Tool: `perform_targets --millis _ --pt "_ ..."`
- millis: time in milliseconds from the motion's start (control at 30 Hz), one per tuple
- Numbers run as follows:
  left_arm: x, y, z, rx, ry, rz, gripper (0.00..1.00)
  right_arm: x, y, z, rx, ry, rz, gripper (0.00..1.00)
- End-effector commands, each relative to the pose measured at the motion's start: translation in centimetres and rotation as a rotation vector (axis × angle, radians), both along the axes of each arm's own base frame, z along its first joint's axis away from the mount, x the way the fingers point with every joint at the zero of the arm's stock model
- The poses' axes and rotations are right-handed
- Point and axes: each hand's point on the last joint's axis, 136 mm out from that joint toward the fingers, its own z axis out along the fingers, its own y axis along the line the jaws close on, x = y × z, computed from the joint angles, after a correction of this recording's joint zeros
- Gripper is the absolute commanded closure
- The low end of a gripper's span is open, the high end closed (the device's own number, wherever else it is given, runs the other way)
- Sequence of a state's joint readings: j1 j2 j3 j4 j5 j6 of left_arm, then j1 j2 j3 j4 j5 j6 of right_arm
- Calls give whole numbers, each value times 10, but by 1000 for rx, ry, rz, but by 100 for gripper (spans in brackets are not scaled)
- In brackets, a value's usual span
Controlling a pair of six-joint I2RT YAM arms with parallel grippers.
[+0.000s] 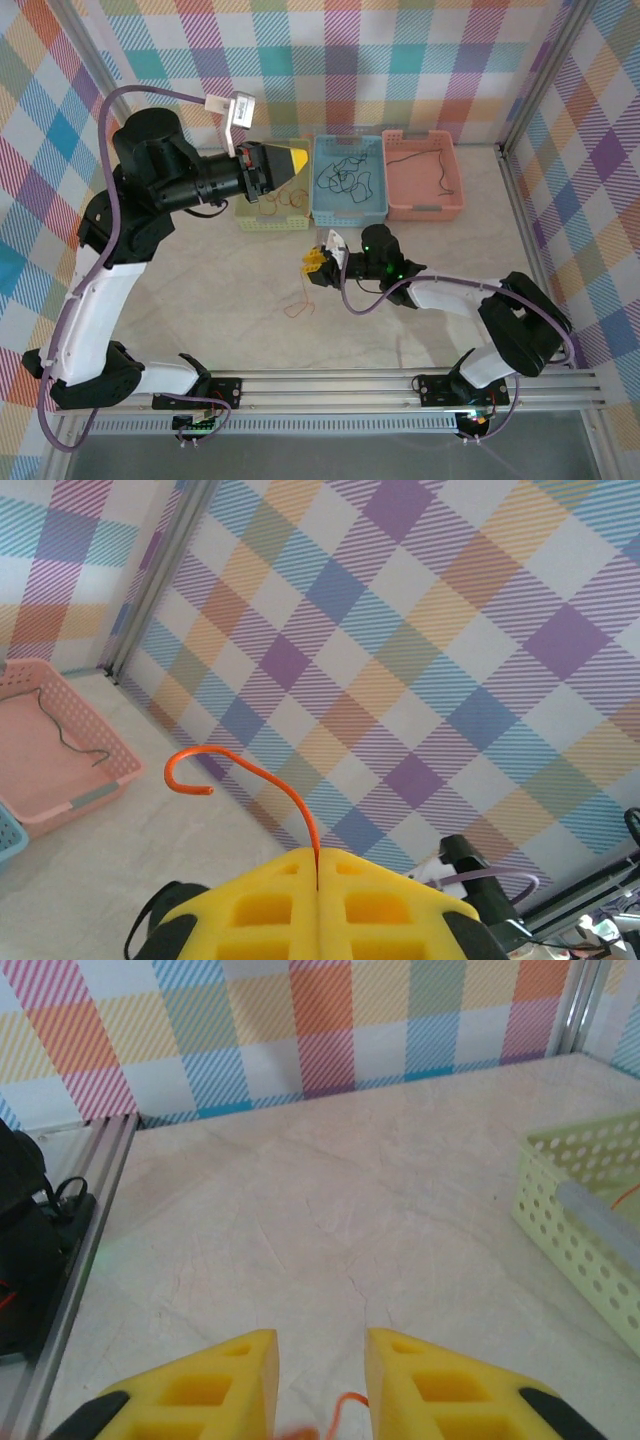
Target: Untangle the cables
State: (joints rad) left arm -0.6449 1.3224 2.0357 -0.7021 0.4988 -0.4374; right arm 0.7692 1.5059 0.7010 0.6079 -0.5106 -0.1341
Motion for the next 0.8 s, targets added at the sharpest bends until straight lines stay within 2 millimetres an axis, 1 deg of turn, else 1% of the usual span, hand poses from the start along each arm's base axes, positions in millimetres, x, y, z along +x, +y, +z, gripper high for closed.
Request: perform_targets --millis 0,133,300,467,633,733,767 --pt "-4 7 17 -38 -22 11 100 6 3 -7 22 1 -20 73" --pt "-7 11 25 -55 -35 21 100 15 4 -20 11 29 -58 77" --pt "-12 18 34 -72 -59 39 100 28 -3 -36 -1 66 -127 81" --pt "-15 22 37 -75 -73 50 100 50 -22 -37 23 102 -240 83" --pt "-14 26 36 -73 -78 75 100 70 -48 -38 55 141 -362 85" --pt "-12 32 32 -56 -93 109 100 79 -62 -35 79 148 -429 86" --pt "-9 34 28 -38 -98 130 100 80 -66 -32 94 143 -437 86"
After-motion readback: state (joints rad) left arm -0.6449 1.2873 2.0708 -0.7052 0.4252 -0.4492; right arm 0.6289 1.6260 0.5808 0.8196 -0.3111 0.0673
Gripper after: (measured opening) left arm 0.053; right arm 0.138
